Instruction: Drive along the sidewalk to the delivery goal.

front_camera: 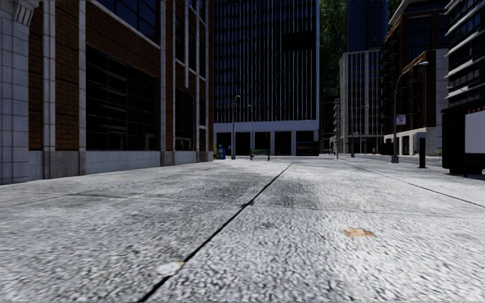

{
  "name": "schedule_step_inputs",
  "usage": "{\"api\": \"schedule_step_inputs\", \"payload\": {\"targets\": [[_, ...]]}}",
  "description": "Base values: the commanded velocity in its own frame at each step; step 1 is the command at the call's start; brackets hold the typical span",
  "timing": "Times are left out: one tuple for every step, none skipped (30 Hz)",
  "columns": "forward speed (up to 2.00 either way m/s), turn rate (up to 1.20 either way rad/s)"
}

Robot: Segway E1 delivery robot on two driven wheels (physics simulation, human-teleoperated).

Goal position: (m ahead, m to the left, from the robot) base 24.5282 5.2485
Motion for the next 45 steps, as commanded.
{"api": "schedule_step_inputs", "payload": {"targets": [[2.0, 0.0], [2.0, 0.0], [2.0, 0.0], [2.0, 0.0], [2.0, 0.0], [2.0, 0.0], [2.0, 0.0], [2.0, 0.0], [2.0, 0.0], [2.0, 0.0], [2.0, 0.0], [2.0, 0.0], [2.0, 0.0], [2.0, 0.0], [2.0, 0.0], [2.0, 0.0], [2.0, 0.0], [2.0, 0.0], [2.0, 0.0], [2.0, 0.0], [2.0, 0.0], [2.0, 0.0], [2.0, 0.0], [2.0, 0.0], [2.0, 0.0], [2.0, 0.0], [2.0, 0.0], [2.0, 0.0], [2.0, 0.0], [2.0, 0.0], [2.0, 0.0], [2.0, 0.0], [2.0, 0.0], [2.0, 0.0], [2.0, 0.0], [2.0, 0.0], [2.0, 0.0], [2.0, 0.0], [2.0, 0.0], [2.0, 0.0], [2.0, 0.0], [2.0, 0.0], [2.0, 0.0], [2.0, 0.0], [2.0, 0.0]]}}
